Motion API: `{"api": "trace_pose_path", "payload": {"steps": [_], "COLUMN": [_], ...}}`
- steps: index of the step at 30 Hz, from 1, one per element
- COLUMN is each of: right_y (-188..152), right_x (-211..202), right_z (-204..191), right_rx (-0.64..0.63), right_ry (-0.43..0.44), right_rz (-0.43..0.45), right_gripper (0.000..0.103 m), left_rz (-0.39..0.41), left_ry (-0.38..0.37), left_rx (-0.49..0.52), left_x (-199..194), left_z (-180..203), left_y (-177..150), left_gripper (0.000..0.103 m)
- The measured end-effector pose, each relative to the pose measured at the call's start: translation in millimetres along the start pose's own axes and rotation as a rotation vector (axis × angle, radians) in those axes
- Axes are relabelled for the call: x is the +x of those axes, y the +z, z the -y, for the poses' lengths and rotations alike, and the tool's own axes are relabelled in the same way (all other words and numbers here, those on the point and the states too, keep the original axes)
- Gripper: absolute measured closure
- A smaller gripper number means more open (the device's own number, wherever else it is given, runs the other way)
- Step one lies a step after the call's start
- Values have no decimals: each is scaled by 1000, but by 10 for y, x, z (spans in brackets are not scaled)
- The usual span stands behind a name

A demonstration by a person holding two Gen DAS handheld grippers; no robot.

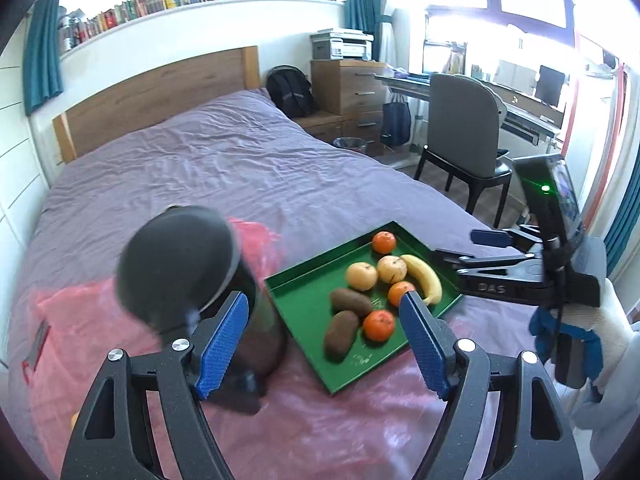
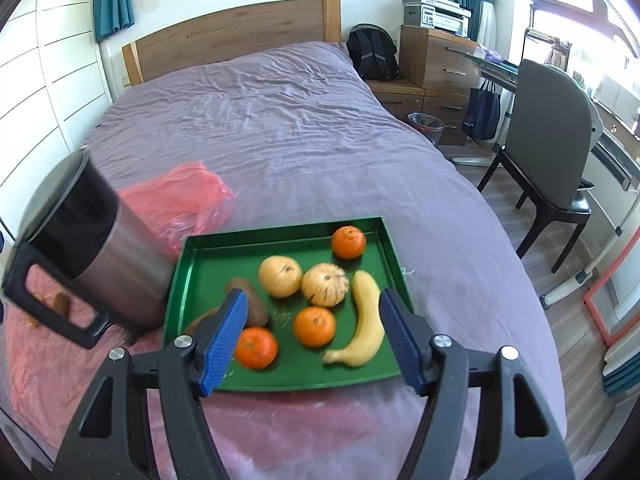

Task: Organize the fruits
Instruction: 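Withdraw both tools from the tray back over the remaining apple and kiwi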

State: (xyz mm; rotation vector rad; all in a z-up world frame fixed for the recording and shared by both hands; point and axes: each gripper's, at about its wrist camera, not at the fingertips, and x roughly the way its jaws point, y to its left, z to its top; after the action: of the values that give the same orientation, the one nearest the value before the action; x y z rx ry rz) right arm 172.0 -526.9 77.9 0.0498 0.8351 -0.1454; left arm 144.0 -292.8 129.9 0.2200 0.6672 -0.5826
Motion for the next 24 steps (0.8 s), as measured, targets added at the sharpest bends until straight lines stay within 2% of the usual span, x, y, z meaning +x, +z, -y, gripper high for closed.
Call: {"api": "trace_pose_path", "payload": {"steps": [13,24], "right_y": [-693,-1168], "right_x": [-981,-1310], "right_z": [-918,-1533], "right_rx": [-45,-57], "right_ry": [70,94], "right_rz": [91,91], "right_gripper": [0,0], "left_rz": [15,44], "left_ry": [107,184], "left_rx": [-112,-284], "left_x": [-882,-1365], "left_z": [-762,-1616], "left_y": [-1109,-1859], "left_gripper": [30,30]}}
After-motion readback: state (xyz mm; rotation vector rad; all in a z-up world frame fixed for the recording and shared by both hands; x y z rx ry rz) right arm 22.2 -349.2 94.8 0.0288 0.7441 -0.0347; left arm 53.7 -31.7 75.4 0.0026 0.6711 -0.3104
